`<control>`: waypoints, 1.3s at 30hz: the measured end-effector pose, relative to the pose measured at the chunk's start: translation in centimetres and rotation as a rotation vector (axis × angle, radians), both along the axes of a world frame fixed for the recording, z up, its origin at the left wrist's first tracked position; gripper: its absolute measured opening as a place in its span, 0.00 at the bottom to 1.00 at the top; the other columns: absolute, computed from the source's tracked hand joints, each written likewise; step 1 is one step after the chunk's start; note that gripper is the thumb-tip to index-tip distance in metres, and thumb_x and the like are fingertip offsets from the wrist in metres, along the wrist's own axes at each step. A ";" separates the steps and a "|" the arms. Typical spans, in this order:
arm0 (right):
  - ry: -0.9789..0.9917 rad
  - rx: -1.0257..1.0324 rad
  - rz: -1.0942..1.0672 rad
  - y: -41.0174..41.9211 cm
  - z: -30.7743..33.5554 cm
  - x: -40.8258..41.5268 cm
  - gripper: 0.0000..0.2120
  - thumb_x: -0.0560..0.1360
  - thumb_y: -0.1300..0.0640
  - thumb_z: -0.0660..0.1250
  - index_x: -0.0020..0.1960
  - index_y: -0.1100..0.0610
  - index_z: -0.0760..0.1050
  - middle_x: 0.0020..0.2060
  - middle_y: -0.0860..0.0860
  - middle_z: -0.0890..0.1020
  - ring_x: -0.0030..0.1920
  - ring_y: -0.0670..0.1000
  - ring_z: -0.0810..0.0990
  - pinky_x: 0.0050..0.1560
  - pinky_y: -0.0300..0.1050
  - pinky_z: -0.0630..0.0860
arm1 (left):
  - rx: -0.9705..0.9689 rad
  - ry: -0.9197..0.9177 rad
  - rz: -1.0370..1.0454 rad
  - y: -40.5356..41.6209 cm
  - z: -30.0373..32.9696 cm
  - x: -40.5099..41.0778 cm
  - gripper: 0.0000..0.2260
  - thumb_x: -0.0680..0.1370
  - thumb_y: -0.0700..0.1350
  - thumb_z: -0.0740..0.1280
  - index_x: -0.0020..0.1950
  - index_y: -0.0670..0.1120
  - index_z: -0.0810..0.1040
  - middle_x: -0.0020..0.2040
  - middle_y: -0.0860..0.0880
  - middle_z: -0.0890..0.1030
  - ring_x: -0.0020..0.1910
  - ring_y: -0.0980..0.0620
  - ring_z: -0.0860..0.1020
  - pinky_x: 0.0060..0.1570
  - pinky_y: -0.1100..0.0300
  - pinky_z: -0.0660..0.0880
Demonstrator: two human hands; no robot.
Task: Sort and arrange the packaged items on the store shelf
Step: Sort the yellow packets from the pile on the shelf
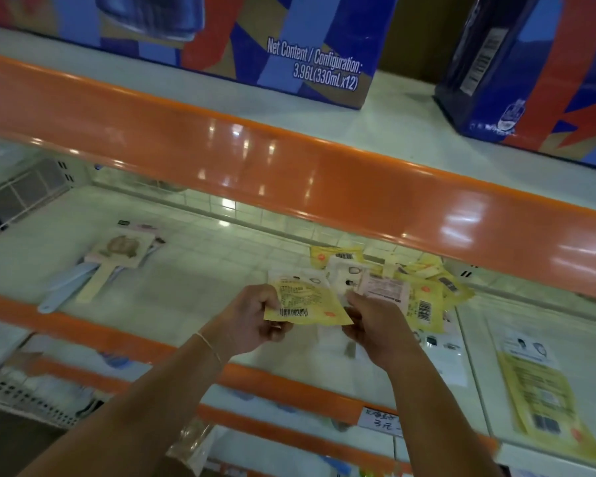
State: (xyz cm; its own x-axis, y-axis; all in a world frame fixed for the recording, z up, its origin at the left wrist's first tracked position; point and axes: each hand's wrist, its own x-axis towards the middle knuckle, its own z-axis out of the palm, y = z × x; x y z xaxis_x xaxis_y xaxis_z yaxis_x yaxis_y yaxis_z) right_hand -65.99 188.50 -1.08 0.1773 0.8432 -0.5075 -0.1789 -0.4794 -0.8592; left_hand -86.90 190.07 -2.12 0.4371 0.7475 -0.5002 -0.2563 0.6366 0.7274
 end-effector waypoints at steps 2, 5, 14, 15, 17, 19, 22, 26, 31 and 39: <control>0.020 0.012 0.017 0.0 0.0 0.0 0.10 0.79 0.59 0.67 0.51 0.68 0.75 0.35 0.59 0.79 0.37 0.57 0.74 0.36 0.50 0.71 | 0.009 0.001 -0.063 -0.4 0.0 -0.2 0.19 0.61 0.38 0.58 0.50 0.37 0.76 0.35 0.41 0.80 0.27 0.48 0.70 0.25 0.62 0.62; 0.020 0.013 0.047 0.0 -0.1 0.1 0.13 0.79 0.59 0.66 0.53 0.71 0.76 0.39 0.61 0.77 0.39 0.59 0.74 0.40 0.54 0.70 | 0.045 0.018 -0.112 -0.7 -0.3 0.1 0.23 0.60 0.37 0.59 0.54 0.36 0.75 0.40 0.40 0.79 0.29 0.47 0.70 0.25 0.62 0.61; 0.047 -0.053 0.086 -0.7 -0.3 3.0 0.16 0.78 0.57 0.69 0.59 0.68 0.77 0.50 0.65 0.82 0.50 0.65 0.83 0.52 0.60 0.80 | 0.177 0.065 -0.154 -0.9 -1.9 2.2 0.39 0.49 0.40 0.76 0.55 0.25 0.67 0.52 0.37 0.64 0.48 0.36 0.64 0.46 0.43 0.62; 0.049 -0.053 0.091 -0.8 -0.2 3.5 0.15 0.78 0.57 0.68 0.59 0.67 0.78 0.52 0.64 0.83 0.52 0.66 0.83 0.55 0.63 0.79 | 0.203 0.073 -0.162 -0.7 -2.6 2.5 0.41 0.49 0.41 0.77 0.56 0.25 0.67 0.52 0.38 0.63 0.49 0.36 0.63 0.47 0.42 0.60; 0.050 -0.049 0.091 -1.0 -0.1 4.7 0.16 0.77 0.56 0.69 0.60 0.66 0.78 0.55 0.67 0.82 0.56 0.69 0.81 0.58 0.70 0.76 | 0.178 0.052 -0.180 -1.2 -1.7 3.8 0.37 0.51 0.39 0.74 0.56 0.27 0.69 0.51 0.36 0.69 0.50 0.34 0.69 0.48 0.41 0.64; 0.067 -0.029 0.079 -1.3 -0.1 6.0 0.15 0.77 0.57 0.69 0.60 0.65 0.79 0.55 0.67 0.82 0.57 0.69 0.81 0.59 0.70 0.75 | 0.186 0.078 -0.217 -2.2 0.4 5.5 0.24 0.51 0.39 0.73 0.43 0.30 0.75 0.42 0.37 0.75 0.42 0.39 0.75 0.43 0.49 0.68; 0.115 -0.009 0.067 -1.9 -0.1 8.0 0.12 0.77 0.59 0.69 0.59 0.63 0.80 0.53 0.61 0.84 0.54 0.63 0.84 0.59 0.63 0.78 | 0.270 0.202 -0.262 -3.6 1.8 8.0 0.15 0.60 0.36 0.70 0.17 0.45 0.69 0.21 0.51 0.69 0.21 0.56 0.68 0.25 0.65 0.64; 0.079 0.035 0.017 -3.3 -0.2 10.8 0.10 0.75 0.62 0.70 0.56 0.63 0.80 0.50 0.61 0.86 0.52 0.63 0.84 0.56 0.65 0.79 | 0.315 0.355 -0.332 -4.3 1.6 10.7 0.12 0.61 0.38 0.68 0.22 0.47 0.68 0.24 0.50 0.66 0.21 0.56 0.65 0.24 0.65 0.64; 0.051 0.085 -0.087 -5.2 0.0 14.4 0.09 0.75 0.66 0.70 0.55 0.65 0.79 0.49 0.64 0.85 0.49 0.64 0.85 0.51 0.64 0.81 | 0.371 0.512 -0.548 -4.7 1.2 13.7 0.14 0.70 0.41 0.72 0.31 0.39 0.69 0.27 0.43 0.71 0.23 0.50 0.67 0.29 0.62 0.64; -0.005 0.088 -0.214 -7.2 -0.2 21.4 0.08 0.75 0.64 0.71 0.54 0.63 0.80 0.46 0.61 0.86 0.45 0.62 0.86 0.49 0.63 0.82 | 0.391 0.446 -0.628 -5.7 1.3 19.5 0.13 0.82 0.50 0.62 0.48 0.42 0.81 0.38 0.42 0.80 0.31 0.48 0.74 0.30 0.59 0.71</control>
State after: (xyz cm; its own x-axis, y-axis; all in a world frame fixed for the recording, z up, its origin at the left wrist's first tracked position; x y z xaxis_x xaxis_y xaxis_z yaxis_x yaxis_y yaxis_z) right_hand -44.56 181.32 -1.32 0.3590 0.8272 -0.4324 -0.2636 -0.3545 -0.8971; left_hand -67.40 184.34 -0.83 0.6510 0.5871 -0.4811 0.4211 0.2479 0.8725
